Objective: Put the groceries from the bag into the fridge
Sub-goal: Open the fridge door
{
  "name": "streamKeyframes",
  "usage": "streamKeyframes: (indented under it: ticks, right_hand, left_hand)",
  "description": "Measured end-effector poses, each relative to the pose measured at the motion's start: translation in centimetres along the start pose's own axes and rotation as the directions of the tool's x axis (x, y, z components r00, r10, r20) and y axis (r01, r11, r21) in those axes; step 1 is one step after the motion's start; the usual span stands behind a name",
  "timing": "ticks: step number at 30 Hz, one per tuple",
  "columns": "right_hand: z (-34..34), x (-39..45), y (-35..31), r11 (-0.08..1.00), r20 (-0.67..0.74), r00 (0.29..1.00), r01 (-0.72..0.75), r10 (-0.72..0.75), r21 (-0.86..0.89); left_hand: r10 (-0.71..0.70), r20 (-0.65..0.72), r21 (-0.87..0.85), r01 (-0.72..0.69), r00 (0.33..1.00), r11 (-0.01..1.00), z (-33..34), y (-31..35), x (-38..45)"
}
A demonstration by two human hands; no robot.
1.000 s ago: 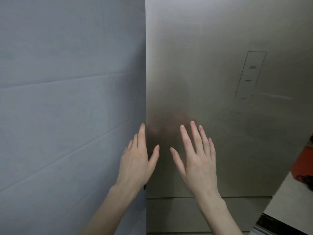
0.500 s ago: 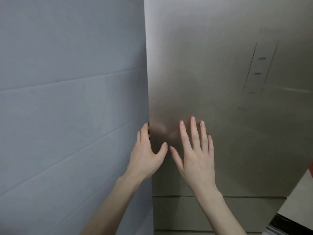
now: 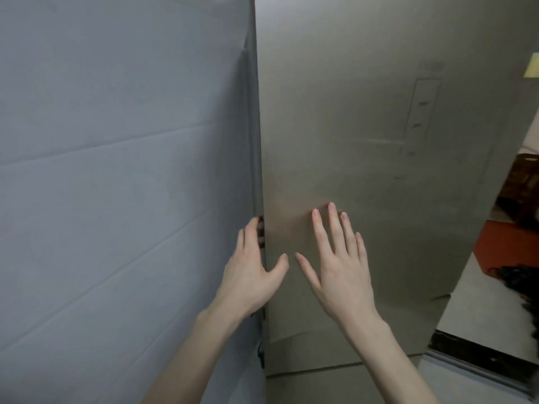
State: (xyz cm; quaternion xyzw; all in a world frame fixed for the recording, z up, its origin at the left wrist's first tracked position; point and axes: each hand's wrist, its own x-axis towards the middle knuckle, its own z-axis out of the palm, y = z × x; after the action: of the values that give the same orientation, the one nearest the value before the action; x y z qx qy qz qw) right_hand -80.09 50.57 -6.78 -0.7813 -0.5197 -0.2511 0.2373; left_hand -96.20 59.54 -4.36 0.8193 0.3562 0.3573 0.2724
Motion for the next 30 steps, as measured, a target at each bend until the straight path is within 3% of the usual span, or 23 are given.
streamKeyframes:
  ticks: [6, 11, 20, 24, 30]
  right_hand:
    - [-2.8, -2.9, -0.9, 0.996, 0.004, 0.998, -0.067, 0.067, -0.063]
    - [-7.0, -6.1, -2.1, 0.984, -0.108, 0.982, -0.164, 0.157, -0.069]
    - [-15.7, -9.2, -4.6, 0.999, -0.250, 0.968, 0.024, -0.031, -0.028]
    - [-17.3, -10.6, -2.9, 0.998, -0.286, 0.958, -0.017, -0.002, -0.063]
    - [-19.8, -13.8, 0.5, 0.990, -0.346, 0.938, -0.066, 0.019, -0.125]
  left_hand:
    - [0.126, 0.055, -0.007, -0.126, 0.990, 0.992, -1.4, 0.9, -3.3]
    - [0.220, 0.054, -0.056, -0.217, 0.974, 0.975, -1.8, 1.9, -6.1]
    - [0.427, 0.093, -0.158, -0.411, 0.899, 0.898, -1.7, 6.0, -11.1]
    - [0.534, 0.128, -0.125, -0.520, 0.836, 0.845, -1.2, 8.1, -12.8]
    - [0.569, 0.067, -0.084, -0.563, 0.820, 0.822, 0.7, 11.3, -15.1]
